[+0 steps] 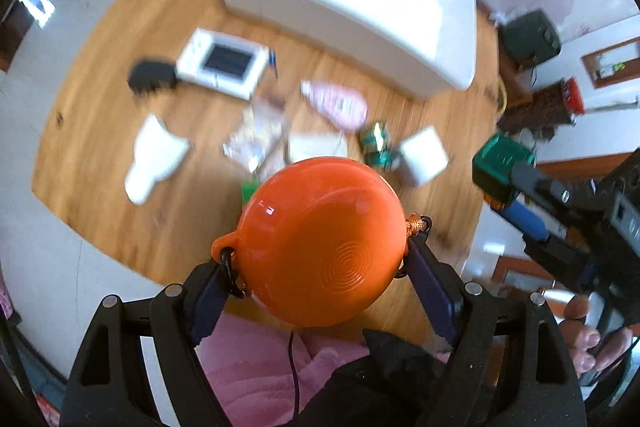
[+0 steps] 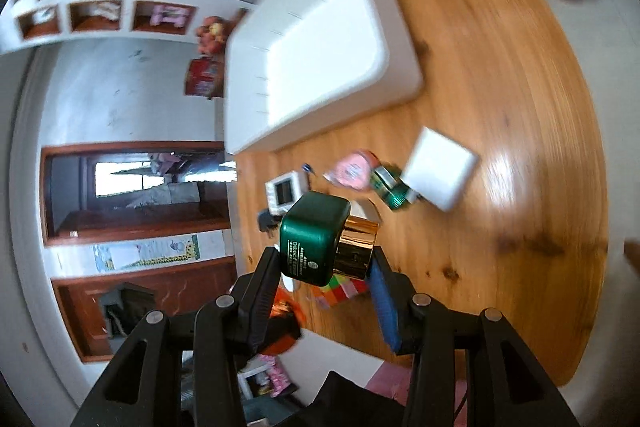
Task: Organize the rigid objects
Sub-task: 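Lift the orange case with the left tool while the right tool carries the green jar over the tray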
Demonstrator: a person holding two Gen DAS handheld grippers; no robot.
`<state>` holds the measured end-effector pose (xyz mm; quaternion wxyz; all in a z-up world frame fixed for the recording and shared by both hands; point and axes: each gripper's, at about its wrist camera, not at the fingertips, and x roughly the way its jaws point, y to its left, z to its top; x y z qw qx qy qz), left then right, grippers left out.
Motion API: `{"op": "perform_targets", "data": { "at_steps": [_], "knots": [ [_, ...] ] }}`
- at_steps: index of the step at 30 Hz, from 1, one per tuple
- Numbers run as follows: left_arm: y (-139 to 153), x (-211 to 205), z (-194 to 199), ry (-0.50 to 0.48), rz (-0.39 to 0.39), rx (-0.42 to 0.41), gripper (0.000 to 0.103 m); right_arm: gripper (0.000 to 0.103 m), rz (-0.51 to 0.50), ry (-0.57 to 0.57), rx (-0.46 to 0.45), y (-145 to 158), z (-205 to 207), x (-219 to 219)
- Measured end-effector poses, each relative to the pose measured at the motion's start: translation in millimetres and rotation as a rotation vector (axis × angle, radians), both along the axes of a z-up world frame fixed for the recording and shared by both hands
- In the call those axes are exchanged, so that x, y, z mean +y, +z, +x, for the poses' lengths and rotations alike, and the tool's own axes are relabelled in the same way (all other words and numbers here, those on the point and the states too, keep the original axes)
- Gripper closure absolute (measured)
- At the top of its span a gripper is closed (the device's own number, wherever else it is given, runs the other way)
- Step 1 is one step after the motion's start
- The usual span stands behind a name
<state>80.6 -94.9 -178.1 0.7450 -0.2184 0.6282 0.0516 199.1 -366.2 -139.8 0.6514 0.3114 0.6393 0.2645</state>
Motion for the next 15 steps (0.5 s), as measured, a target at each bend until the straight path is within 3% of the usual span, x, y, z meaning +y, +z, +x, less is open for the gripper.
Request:
{"op": "perform_targets", "data": {
  "at_steps": [5,10,15],
  "knots": [
    [42,-5,27,-0.002,0.056,-0.125,0.019,0.059,-0.004,0.025,-0.172,36,4,6],
    [66,5,37,-0.023,0.072,-0.235,0.019,0.059,-0.03,0.042,-0.354,66,6,19],
    [84,16,51,-0.06,0.065,-0.329,0.019,0.059,-0.019,0.022,-0.445,78,9,28]
  ]
}}
